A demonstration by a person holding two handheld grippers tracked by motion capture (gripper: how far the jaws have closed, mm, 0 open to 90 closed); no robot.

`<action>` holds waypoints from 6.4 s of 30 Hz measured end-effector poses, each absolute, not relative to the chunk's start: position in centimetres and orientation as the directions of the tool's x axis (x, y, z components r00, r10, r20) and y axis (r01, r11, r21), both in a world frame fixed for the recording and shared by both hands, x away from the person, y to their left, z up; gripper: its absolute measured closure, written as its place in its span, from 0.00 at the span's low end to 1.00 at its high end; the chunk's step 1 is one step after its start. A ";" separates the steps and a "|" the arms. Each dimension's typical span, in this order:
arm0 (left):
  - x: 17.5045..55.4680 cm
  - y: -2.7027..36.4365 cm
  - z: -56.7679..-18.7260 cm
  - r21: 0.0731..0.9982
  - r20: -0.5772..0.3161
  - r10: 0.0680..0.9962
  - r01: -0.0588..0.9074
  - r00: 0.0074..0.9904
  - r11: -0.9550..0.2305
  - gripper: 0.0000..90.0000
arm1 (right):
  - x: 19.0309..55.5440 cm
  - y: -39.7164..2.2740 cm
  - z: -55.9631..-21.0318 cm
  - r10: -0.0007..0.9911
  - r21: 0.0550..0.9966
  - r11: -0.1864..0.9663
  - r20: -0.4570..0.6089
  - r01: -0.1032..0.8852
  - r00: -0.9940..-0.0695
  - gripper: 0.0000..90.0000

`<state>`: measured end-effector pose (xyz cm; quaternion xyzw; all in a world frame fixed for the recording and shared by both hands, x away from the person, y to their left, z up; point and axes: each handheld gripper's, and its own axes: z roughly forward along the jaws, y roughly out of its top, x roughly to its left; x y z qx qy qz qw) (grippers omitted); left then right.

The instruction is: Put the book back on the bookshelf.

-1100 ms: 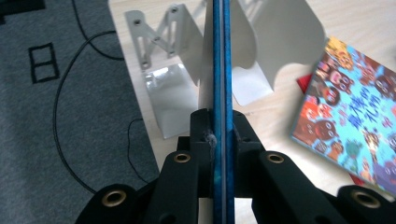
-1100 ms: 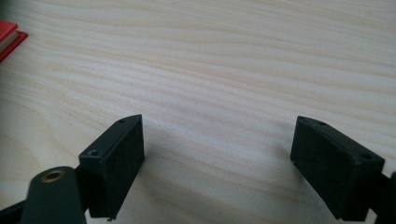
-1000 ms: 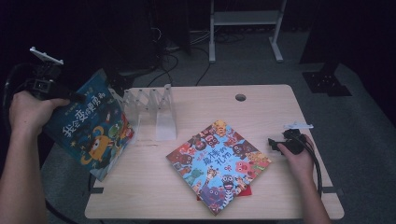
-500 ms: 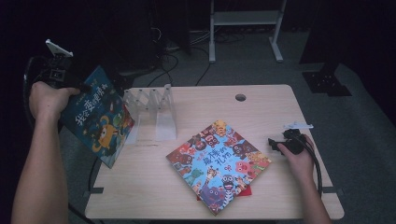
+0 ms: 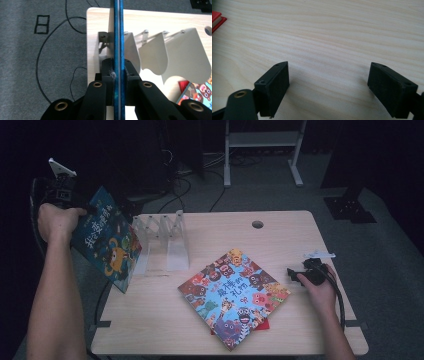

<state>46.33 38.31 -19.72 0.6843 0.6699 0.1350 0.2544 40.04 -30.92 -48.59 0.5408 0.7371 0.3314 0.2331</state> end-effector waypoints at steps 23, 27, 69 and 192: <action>45.7 38.3 -19.5 0.548 -0.099 0.990 0.836 0.101 -0.030 0.75 | 40.0 -30.9 -48.6 0.952 0.741 0.197 0.014 0.643 -0.307 0.18; 45.4 38.2 -19.1 0.569 -0.076 0.991 0.821 0.114 -0.051 0.68 | 40.0 -30.9 -48.6 0.952 0.740 0.195 0.016 0.644 -0.306 0.18; 41.3 35.0 -18.4 0.661 -0.054 0.936 0.715 0.349 -0.229 1.00 | 40.0 -30.9 -48.6 0.952 0.740 0.196 0.015 0.644 -0.307 0.18; 37.6 19.9 -43.5 0.544 -0.294 0.558 0.616 0.776 -0.569 0.43 | 34.2 -28.3 -46.8 0.696 0.736 0.370 0.185 0.567 -0.694 0.54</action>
